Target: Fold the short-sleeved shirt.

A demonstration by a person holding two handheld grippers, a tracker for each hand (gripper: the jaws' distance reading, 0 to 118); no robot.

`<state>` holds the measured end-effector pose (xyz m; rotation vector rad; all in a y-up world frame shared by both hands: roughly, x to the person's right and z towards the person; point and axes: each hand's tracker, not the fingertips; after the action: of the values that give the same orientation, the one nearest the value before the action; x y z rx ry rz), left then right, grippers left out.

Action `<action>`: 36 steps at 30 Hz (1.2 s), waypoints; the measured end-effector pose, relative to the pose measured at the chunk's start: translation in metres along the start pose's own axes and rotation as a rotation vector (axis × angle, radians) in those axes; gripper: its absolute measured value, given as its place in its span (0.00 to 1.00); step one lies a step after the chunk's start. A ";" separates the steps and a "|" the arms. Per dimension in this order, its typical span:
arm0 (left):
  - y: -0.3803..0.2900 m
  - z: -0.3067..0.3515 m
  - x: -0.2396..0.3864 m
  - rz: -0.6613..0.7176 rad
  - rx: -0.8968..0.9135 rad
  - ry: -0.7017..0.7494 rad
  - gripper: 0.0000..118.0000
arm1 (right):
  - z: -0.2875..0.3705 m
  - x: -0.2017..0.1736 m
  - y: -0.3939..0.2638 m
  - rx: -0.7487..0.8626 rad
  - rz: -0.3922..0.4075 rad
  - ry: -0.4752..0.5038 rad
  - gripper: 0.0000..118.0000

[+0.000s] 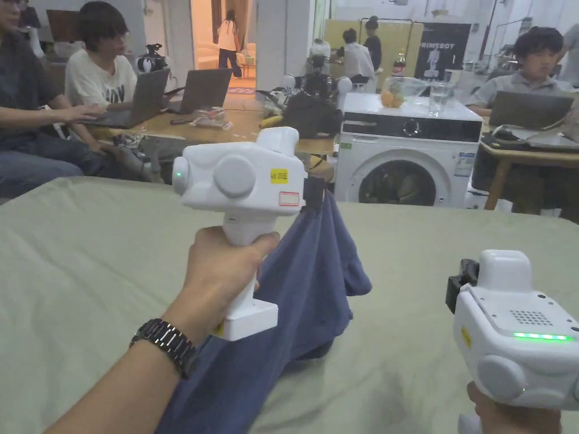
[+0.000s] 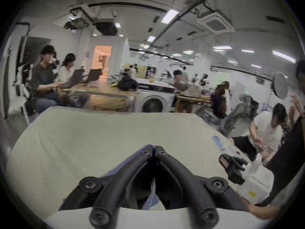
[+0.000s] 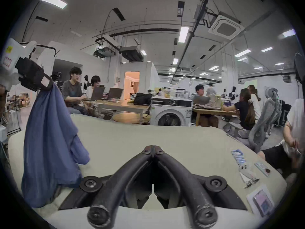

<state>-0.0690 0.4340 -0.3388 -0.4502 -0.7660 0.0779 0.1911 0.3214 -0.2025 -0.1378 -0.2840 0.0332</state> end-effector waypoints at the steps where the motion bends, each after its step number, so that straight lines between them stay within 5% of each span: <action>1: -0.003 -0.014 0.016 -0.008 -0.016 -0.038 0.00 | 0.003 0.012 0.000 0.003 -0.002 -0.024 0.00; 9: -0.083 -0.092 0.095 -0.068 -0.205 -0.220 0.00 | 0.023 0.079 -0.011 -0.018 -0.013 -0.165 0.00; 19: -0.167 -0.103 0.081 0.032 -0.340 -0.247 0.01 | 0.020 0.083 -0.036 -0.093 -0.041 -0.173 0.00; 22: -0.164 -0.077 0.069 0.034 -0.270 -0.201 0.42 | 0.019 0.072 -0.033 -0.086 -0.041 -0.145 0.00; 24: -0.159 -0.058 0.057 0.041 -0.203 -0.160 0.43 | 0.018 0.064 -0.029 -0.076 -0.045 -0.124 0.00; 30: -0.159 0.000 0.011 0.083 -0.031 0.020 0.42 | 0.011 0.033 -0.022 -0.056 -0.039 -0.065 0.00; 33: -0.161 0.013 -0.013 0.096 -0.045 0.123 0.00 | 0.003 0.019 -0.023 -0.064 -0.035 -0.040 0.00; 36: -0.161 0.022 -0.041 0.134 -0.060 0.179 0.00 | -0.007 0.009 -0.025 -0.077 -0.040 -0.020 0.00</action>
<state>-0.1291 0.2877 -0.2838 -0.5576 -0.5627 0.1386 0.2020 0.2959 -0.2029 -0.2083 -0.3083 -0.0157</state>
